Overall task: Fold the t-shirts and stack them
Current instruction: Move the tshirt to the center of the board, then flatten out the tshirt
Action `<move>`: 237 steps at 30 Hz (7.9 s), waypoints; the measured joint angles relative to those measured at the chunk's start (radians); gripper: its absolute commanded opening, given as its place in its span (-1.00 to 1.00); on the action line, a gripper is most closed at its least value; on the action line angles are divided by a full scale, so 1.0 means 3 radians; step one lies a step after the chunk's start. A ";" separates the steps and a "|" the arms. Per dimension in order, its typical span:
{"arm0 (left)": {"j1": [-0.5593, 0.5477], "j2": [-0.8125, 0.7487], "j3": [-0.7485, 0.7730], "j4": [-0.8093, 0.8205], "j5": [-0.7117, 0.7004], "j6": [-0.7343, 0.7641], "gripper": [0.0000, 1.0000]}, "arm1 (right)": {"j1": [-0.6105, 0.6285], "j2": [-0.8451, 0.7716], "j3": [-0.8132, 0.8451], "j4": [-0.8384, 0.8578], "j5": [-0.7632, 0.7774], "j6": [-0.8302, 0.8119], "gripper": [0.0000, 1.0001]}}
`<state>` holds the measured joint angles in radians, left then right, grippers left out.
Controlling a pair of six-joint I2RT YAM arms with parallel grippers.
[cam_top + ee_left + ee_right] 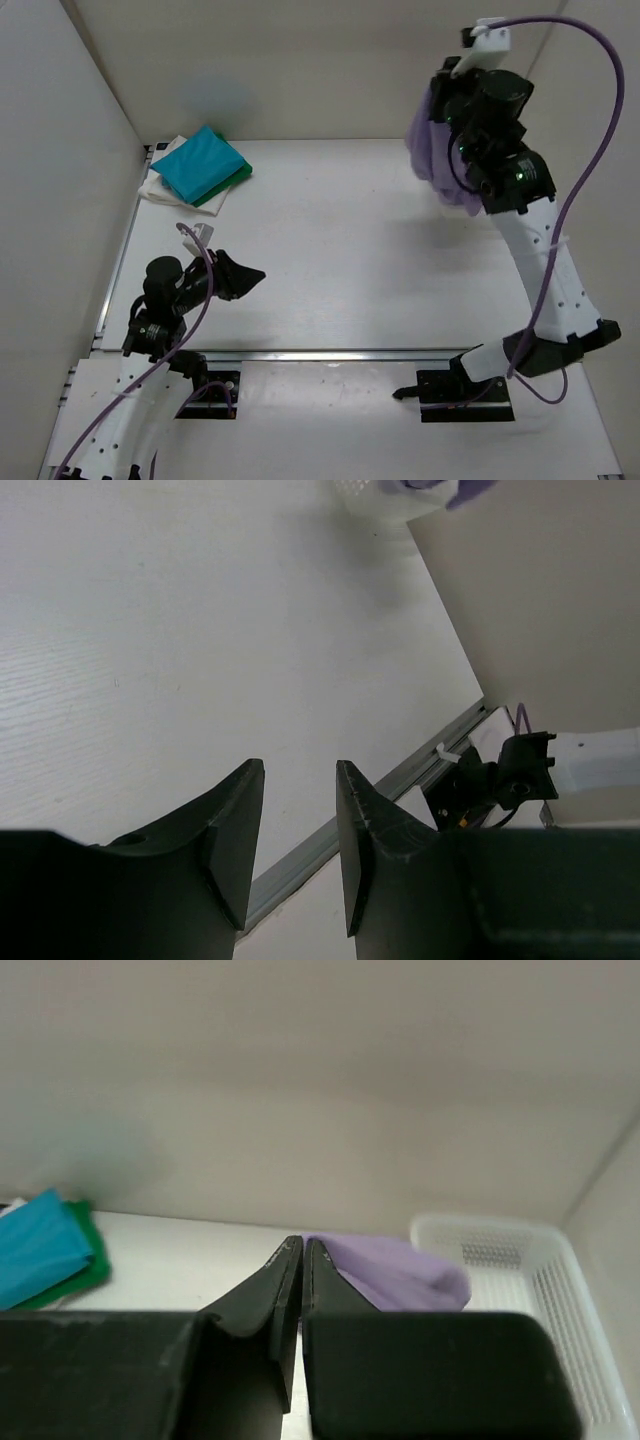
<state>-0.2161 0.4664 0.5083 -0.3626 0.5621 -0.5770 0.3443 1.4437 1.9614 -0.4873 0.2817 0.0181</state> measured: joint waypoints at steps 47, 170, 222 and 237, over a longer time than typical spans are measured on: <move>0.0337 0.0746 0.0829 -0.0117 -0.0042 -0.0107 -0.02 | 0.2902 -0.0237 -0.3880 0.0772 -0.0404 0.1063 -0.30; -0.0011 0.1219 0.0580 -0.0141 -0.1189 0.0114 -1.00 | 0.0315 -0.2553 -0.4005 -0.0399 -0.0933 0.1083 -1.00; -0.1401 0.5662 0.5020 -0.0668 -0.1563 0.0600 0.85 | -0.0379 -0.2815 -0.4916 -0.0013 -0.0935 0.1467 -1.00; -0.0549 0.1769 0.0505 -0.0032 -0.1829 0.0182 0.04 | -0.0409 -0.2817 -0.4912 -0.0013 -0.1367 0.1450 -0.99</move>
<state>-0.3809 0.9970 0.6598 -0.3721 0.0135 -0.5224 0.2214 0.5987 0.4877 -0.4911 -0.1284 0.4530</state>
